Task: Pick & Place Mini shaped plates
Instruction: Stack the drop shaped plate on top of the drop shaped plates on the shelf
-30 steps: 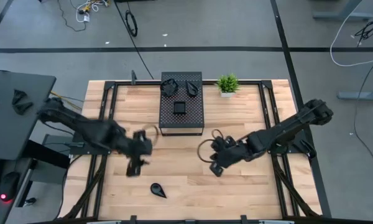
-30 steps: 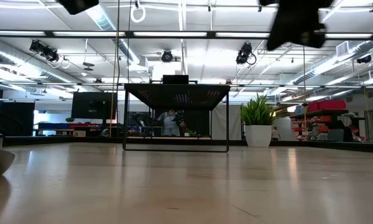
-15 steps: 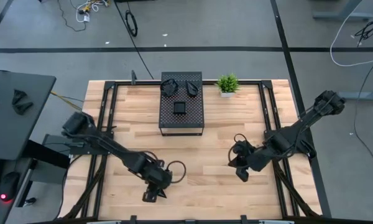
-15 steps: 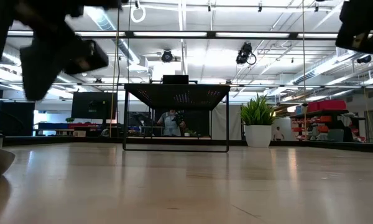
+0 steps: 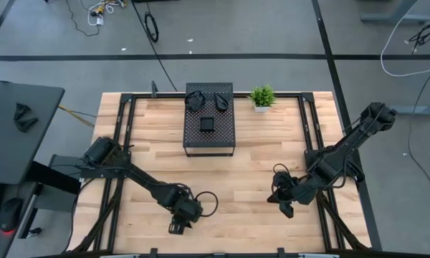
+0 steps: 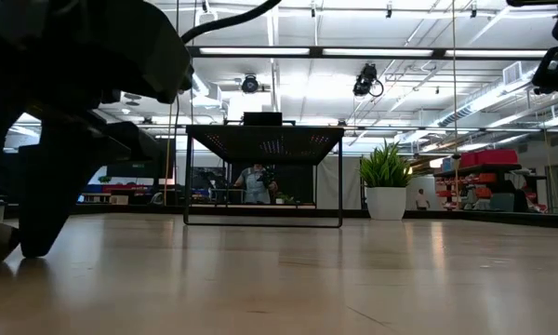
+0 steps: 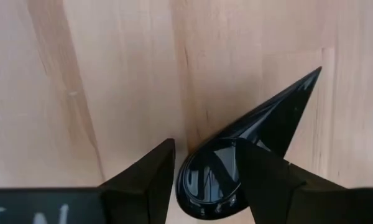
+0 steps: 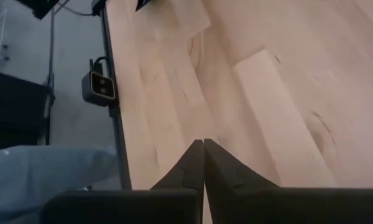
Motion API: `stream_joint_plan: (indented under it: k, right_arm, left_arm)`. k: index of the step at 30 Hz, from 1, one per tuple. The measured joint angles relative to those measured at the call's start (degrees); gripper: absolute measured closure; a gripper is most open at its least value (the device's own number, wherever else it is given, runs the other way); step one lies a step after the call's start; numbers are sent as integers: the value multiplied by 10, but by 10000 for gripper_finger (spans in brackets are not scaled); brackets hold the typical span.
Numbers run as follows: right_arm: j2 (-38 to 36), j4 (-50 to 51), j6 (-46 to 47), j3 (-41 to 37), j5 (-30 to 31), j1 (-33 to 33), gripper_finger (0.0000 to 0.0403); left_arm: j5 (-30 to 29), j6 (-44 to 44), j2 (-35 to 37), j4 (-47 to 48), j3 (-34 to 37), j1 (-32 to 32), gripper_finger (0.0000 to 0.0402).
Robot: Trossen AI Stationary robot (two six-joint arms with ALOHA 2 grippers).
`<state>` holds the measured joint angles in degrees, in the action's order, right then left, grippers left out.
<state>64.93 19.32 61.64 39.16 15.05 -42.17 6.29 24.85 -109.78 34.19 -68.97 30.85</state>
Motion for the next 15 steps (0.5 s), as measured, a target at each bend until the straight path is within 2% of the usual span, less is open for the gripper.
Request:
stream_joint_plan:
  k: [4, 9, 15]
  right_arm:
    - [0, 0, -21, 0, 0, -2, 394]
    - [0, 1, -26, 0, 10, -2, 392]
    - [-2, 6, -34, 0, 10, -2, 392]
  left_arm:
    - [-1, 12, 0, 0, 0, 0, 249]
    - [4, 41, 0, -3, 0, 0, 314]
    - [47, 146, 0, -7, 0, -2, 390]
